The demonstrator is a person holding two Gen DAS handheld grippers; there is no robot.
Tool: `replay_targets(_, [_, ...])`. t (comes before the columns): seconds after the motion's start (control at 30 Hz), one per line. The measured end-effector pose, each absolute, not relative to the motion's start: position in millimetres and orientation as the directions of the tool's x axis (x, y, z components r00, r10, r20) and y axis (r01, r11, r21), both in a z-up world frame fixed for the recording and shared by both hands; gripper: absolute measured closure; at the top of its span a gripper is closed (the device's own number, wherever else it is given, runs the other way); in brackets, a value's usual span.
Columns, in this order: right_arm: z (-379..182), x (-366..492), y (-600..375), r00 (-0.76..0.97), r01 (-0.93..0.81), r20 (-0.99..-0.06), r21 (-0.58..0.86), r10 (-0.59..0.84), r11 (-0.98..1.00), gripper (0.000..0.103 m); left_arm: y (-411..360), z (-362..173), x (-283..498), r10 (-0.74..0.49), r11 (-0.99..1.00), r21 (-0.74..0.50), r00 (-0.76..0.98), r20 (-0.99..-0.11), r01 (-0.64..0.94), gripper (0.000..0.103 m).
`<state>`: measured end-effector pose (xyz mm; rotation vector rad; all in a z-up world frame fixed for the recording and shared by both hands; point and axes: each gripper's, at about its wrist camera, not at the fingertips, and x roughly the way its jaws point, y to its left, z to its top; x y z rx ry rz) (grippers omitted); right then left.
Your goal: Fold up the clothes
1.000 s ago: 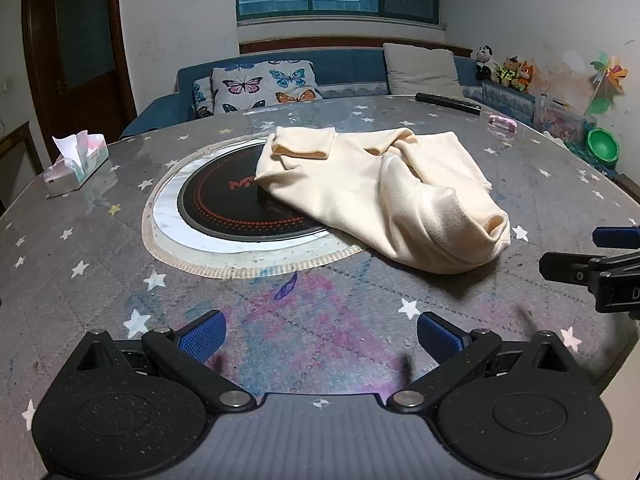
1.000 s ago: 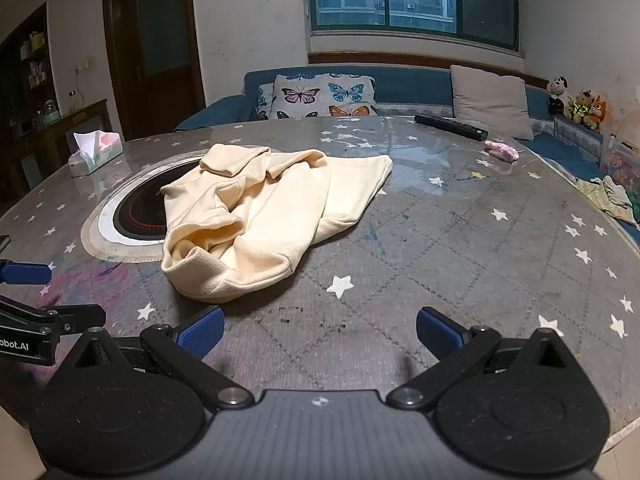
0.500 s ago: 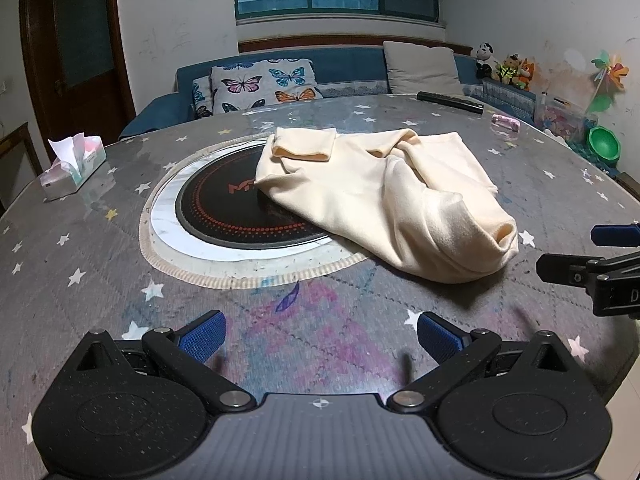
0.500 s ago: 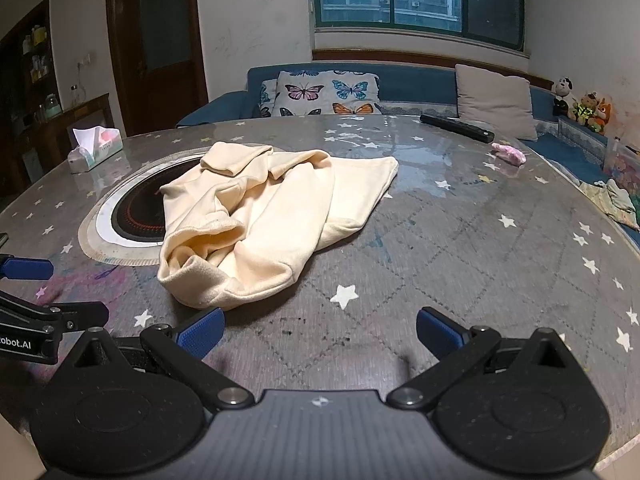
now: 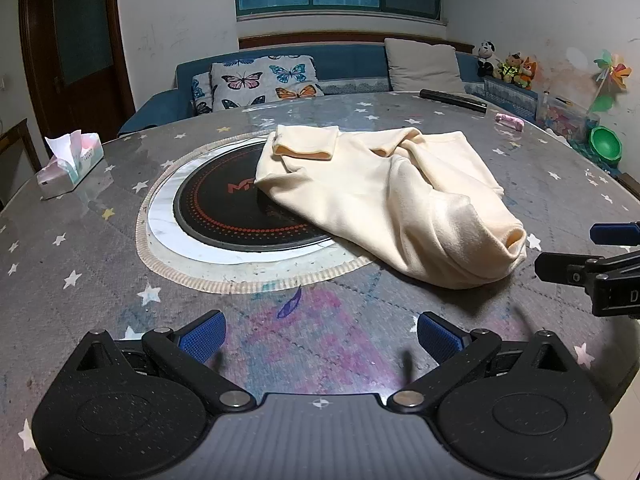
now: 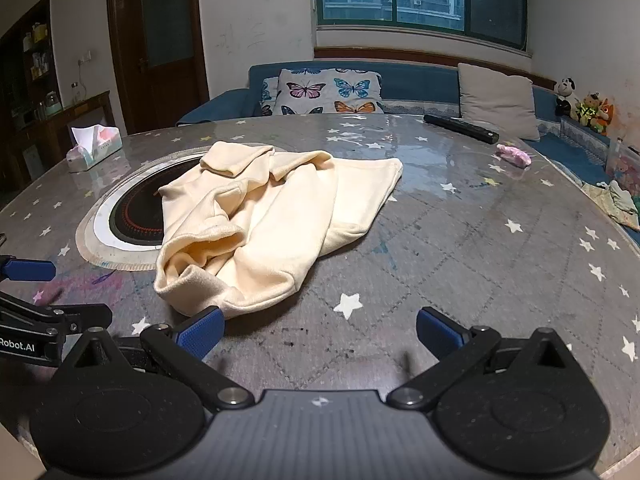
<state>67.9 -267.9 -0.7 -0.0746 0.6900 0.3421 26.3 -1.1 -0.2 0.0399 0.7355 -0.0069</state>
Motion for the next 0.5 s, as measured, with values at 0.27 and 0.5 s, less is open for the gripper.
replay_targets(0.27, [1.7, 72.6, -266.6, 0.72, -0.339, -0.635, 0.031, 0.281, 0.94, 0.0, 2.6, 6.5, 33.7, 0.019, 0.999, 0.04, 0.753, -0.658, 0.01, 0.0])
replay_targets(0.5, [8.4, 85.8, -267.3, 0.729, -0.343, -0.628, 0.01, 0.273, 0.939, 0.0, 2.4, 26.3, 53.8, -0.005, 0.999, 0.021, 0.776, -0.631, 0.024, 0.001])
